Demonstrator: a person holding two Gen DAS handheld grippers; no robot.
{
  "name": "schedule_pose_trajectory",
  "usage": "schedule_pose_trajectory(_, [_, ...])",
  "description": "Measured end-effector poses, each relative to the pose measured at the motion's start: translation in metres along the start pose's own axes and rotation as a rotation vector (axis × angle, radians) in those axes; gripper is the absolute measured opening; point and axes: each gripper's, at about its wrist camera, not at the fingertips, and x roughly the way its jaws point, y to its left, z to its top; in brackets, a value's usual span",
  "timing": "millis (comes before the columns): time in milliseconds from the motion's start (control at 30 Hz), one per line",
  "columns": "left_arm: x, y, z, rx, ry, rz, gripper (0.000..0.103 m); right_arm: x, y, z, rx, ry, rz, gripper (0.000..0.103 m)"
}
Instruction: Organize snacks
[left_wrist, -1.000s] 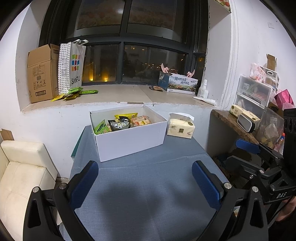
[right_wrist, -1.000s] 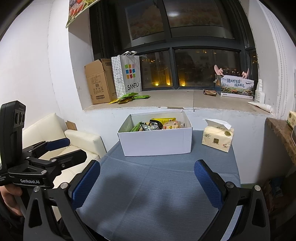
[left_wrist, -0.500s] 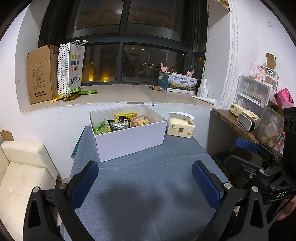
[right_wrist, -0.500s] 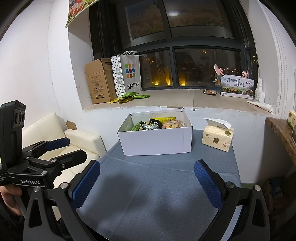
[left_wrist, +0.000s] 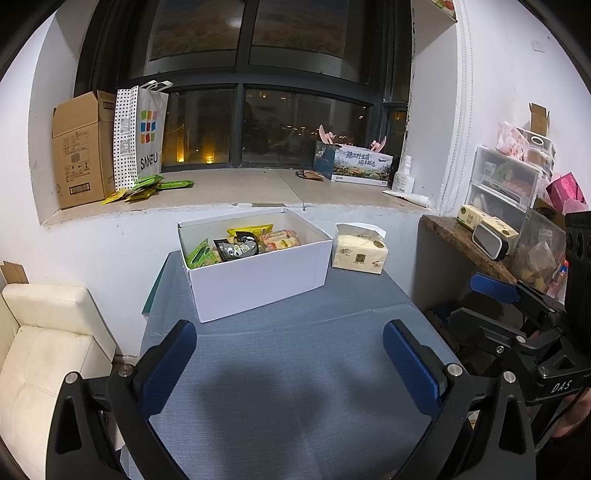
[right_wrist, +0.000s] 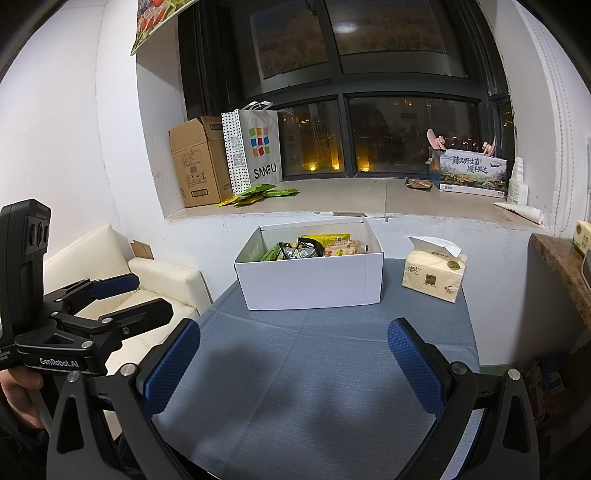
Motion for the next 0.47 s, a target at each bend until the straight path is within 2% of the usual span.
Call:
schedule_pose_trajectory(333, [-0.0022, -0.0006, -0.0005, 0.002, -0.006, 0.001, 0.103, -0.0004, -0.0001, -0.0019, -0.002, 0.002, -0.001, 0.103])
schedule_pose_trajectory(467, [-0.0033, 0.0036, -0.0007, -0.021, -0.009, -0.027, 0.103, 0.0001, -0.0002, -0.0023, -0.004, 0.003, 0.001, 0.103])
